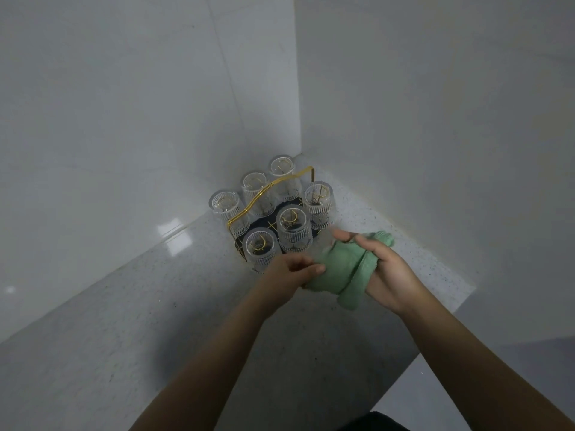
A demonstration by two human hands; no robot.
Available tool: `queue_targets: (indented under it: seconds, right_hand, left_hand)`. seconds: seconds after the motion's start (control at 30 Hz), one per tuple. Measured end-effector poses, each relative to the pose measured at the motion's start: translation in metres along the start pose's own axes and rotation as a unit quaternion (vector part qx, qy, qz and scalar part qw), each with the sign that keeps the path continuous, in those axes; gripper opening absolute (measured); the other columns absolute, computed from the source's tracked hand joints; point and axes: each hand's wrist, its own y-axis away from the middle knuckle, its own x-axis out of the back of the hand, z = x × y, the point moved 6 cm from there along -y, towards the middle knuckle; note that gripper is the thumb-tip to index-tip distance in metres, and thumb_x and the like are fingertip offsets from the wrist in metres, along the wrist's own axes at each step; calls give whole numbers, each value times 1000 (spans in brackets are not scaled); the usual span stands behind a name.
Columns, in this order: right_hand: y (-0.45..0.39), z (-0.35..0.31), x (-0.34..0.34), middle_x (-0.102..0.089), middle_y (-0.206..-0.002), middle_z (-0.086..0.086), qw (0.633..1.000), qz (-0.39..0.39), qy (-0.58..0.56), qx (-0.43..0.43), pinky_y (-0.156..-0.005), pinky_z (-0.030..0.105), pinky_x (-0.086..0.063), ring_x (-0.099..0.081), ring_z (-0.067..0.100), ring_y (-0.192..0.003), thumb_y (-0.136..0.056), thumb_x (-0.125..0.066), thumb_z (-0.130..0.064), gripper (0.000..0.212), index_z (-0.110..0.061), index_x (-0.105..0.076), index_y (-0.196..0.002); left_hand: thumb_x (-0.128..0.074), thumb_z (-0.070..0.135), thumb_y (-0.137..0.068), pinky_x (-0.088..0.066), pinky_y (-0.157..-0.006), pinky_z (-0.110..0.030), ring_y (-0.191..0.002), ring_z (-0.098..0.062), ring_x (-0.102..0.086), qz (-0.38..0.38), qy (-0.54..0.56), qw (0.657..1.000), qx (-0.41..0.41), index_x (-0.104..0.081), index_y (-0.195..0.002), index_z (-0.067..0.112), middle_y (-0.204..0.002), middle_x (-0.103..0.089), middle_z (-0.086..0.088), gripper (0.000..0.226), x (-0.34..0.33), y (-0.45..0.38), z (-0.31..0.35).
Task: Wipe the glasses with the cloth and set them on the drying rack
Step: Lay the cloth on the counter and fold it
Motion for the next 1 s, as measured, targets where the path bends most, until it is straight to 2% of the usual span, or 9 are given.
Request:
queue_targets:
  seconds: [0.17, 0.3, 0.37, 0.43, 0.53, 0.63, 0.77, 0.9, 1.0]
  right_hand:
    - [12, 15, 10, -72, -100, 13, 995, 20, 99, -19, -82, 31, -54, -67, 24, -92, -79, -59, -24, 25, -8, -73, -91]
    - [18, 44, 1, -70, -106, 17, 972, -24, 218, -86, -91, 33, -50, -65, 29, -101, -84, -53, -46, 49, -2, -71, -95]
    - [18, 57, -7, -71, -101, 16, 970, -34, 213, -113, -93, 30, -48, -67, 25, -99, -82, -40, -56, 63, -2, -73, -88]
    - [15, 69, -23, -73, -99, 8, 961, -49, 247, -111, -97, 29, -45, -67, 17, -98, -85, -42, -50, 56, -6, -76, -85]
    - [6, 72, -46, -75, -88, -5, 914, -46, 402, -36, -90, 26, -46, -67, 5, -86, -85, -65, -20, 11, -19, -75, -82]
    - [-4, 83, -81, -68, -81, -8, 864, -57, 500, 32, -77, 18, -45, -61, -3, -73, -81, -70, -9, 16, -24, -70, -85]
    - [-2, 93, -126, -52, -75, -8, 807, -43, 569, 156, -65, 3, -38, -50, -1, -66, -81, -70, -10, 32, -30, -65, -105]
    - [10, 136, -132, -64, -89, -14, 759, -132, 634, 64, -79, 13, -45, -59, 0, -81, -84, -68, -12, 20, -20, -71, -102]
    - [18, 183, -121, -59, -95, -12, 674, -203, 707, -63, -82, 22, -41, -54, 1, -83, -89, -62, -17, 19, -19, -68, -107]
  left_hand:
    - [-59, 17, -95, -52, -78, -34, -77, -19, -60, 50, -23, 998, -15, -65, -87, 7, -81, -62, -10, 14, 12, 26, -8]
    - [-56, 17, -97, -45, -67, -11, -67, 8, -54, 50, -128, 989, -56, -56, -82, 25, -76, -57, 10, 18, 21, 59, -10]
    - [-55, 15, -97, -42, -64, -5, -65, 7, -53, 68, -158, 984, -52, -55, -84, 26, -75, -55, 12, 17, 30, 73, -14]
    - [-56, 19, -97, -41, -60, -5, -64, 3, -51, 84, -169, 982, -25, -56, -87, 25, -72, -56, 12, 12, 44, 89, -25]
    - [-59, 24, -96, -42, -55, -7, -58, -4, -52, 85, -171, 981, 25, -62, -89, 24, -67, -57, 8, 7, 66, 108, -40]
    - [-65, 27, -92, -50, -59, -23, -56, -12, -56, 112, -181, 975, 60, -67, -91, 22, -69, -63, 1, 5, 101, 128, -46]
    - [-72, 25, -86, -49, -57, -12, -60, -6, -60, 120, -213, 967, 67, -69, -90, 21, -71, -65, 8, 6, 148, 167, -45]
    - [-75, 25, -84, -53, -69, -28, -68, -9, -62, 43, -268, 956, 108, -72, -89, 19, -75, -67, 4, 8, 149, 204, -85]
    - [-73, 26, -86, -56, -71, -30, -67, -10, -65, -43, -258, 953, 151, -72, -84, 17, -78, -72, -6, 9, 128, 217, -136]
